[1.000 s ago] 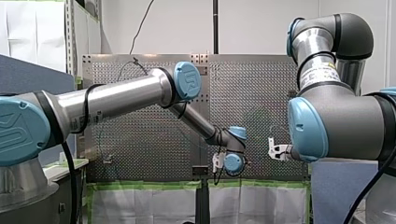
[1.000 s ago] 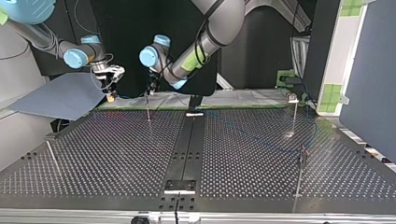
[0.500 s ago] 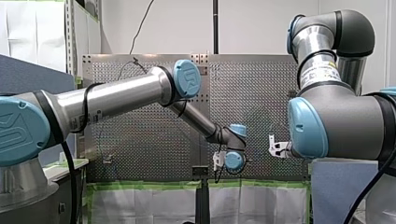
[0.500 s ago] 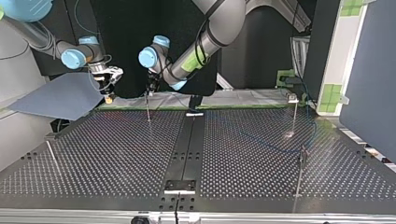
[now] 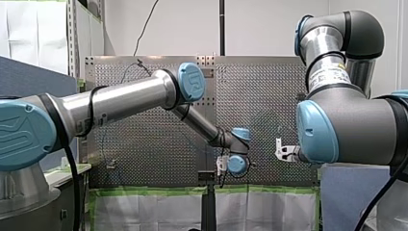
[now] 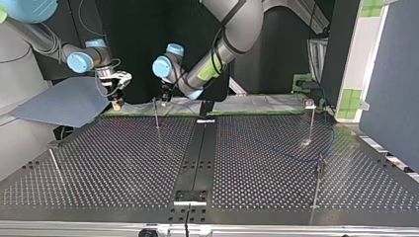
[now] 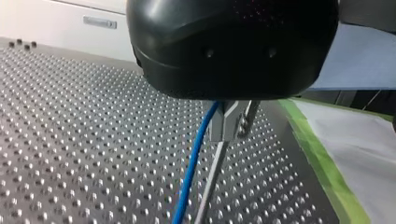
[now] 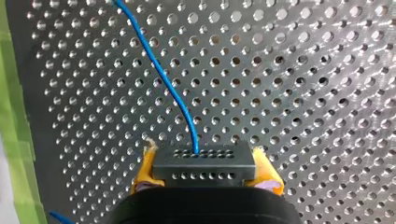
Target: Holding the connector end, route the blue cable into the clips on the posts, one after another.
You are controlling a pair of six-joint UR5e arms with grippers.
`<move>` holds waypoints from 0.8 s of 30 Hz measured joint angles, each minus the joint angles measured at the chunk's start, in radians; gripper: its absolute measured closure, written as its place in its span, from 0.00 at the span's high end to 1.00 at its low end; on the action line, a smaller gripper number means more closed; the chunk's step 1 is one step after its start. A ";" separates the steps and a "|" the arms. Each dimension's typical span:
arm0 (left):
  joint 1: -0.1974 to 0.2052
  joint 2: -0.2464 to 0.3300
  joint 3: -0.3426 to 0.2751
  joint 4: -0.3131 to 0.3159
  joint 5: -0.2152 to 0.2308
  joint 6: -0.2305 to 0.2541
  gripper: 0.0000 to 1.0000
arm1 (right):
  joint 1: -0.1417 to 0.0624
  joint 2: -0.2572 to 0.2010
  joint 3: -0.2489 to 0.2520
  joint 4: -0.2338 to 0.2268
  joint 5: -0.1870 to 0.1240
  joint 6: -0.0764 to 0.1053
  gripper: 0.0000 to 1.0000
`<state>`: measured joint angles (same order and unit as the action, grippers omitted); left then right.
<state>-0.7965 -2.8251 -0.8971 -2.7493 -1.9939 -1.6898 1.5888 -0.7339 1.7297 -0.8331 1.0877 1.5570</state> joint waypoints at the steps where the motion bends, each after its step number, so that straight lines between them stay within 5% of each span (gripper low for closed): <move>1: 0.007 -0.002 0.000 0.002 0.007 -0.003 0.00 | 0.002 0.000 0.000 -0.006 0.000 0.008 0.00; 12: 0.048 -0.007 0.000 0.008 0.057 -0.040 0.00 | 0.017 0.019 0.000 -0.073 0.000 0.065 0.00; 24: 0.055 -0.071 0.027 -0.005 0.077 -0.046 0.00 | 0.019 0.054 -0.009 -0.102 -0.001 0.072 0.00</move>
<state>-0.7411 -2.8960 -0.8698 -2.7546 -1.9174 -1.7358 1.6082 -0.6794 1.7210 -0.9348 1.0866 1.6292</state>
